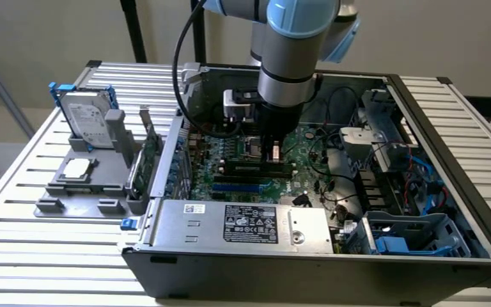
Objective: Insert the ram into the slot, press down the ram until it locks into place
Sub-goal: 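Insert the ram into the slot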
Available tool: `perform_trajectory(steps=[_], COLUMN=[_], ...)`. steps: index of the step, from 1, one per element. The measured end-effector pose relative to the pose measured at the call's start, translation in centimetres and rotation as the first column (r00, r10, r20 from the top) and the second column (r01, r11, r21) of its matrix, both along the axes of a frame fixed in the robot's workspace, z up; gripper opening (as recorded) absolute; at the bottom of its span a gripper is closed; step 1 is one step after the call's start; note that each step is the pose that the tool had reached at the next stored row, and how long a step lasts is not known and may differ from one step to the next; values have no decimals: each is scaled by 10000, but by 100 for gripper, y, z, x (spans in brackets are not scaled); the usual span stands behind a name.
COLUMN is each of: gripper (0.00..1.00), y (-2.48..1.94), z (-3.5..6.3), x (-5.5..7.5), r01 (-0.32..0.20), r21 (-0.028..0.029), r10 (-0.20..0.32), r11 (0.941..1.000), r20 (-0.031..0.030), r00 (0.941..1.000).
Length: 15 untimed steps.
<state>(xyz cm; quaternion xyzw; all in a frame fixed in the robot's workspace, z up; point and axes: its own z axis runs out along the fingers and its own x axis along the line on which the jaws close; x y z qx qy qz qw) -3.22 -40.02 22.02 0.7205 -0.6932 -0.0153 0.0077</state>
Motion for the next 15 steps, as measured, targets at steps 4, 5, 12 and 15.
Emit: perform_trajectory(steps=[4, 5, 12, 15], gripper=[14, 14, 22, 22], y=[-1, 0, 0, -1], z=[-18, -17, 252, 331], x=[-9, -11, -12, -30], r01=[-14, -12, -15, -14], r21=[-1, 0, 0, 0], r10=[14, 12, 15, 14], r11=[10000, 10000, 10000, 10000], r20=[-2, -9, -3, -4], r00=[10000, 10000, 10000, 10000])
